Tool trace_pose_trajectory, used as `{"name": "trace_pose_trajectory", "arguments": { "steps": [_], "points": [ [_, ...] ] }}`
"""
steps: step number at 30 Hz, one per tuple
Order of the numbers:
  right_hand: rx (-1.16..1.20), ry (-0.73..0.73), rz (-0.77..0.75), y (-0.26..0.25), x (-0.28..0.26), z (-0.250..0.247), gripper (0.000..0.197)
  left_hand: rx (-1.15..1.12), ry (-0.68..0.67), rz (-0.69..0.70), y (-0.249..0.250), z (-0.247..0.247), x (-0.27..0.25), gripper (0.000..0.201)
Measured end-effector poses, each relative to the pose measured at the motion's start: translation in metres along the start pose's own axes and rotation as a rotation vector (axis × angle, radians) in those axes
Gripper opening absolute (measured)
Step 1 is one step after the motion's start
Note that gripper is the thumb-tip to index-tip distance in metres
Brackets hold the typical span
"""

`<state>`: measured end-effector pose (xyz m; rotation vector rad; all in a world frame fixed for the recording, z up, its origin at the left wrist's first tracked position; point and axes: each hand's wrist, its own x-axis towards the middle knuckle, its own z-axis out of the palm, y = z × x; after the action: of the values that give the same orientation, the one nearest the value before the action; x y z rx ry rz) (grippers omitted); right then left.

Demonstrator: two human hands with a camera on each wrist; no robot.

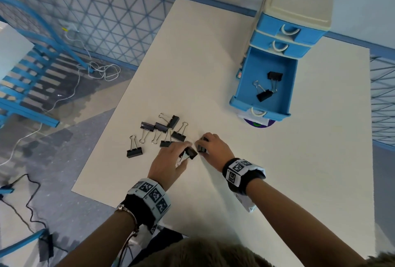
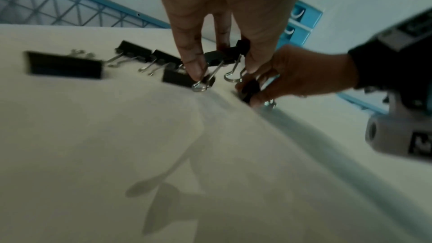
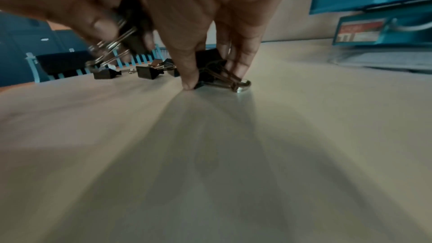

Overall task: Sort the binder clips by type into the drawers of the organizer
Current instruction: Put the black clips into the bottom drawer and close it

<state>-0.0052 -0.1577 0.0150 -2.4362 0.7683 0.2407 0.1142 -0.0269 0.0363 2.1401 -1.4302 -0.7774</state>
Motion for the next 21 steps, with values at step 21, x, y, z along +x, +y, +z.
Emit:
{"name": "trace_pose_trajectory", "arguments": {
  "steps": [21],
  "points": [
    [0.146, 0.755, 0.146, 0.082, -0.071, -0.145, 0.033, 0.209, -0.14, 0.355, 0.149, -0.001, 0.176, 0.057]
  ]
}}
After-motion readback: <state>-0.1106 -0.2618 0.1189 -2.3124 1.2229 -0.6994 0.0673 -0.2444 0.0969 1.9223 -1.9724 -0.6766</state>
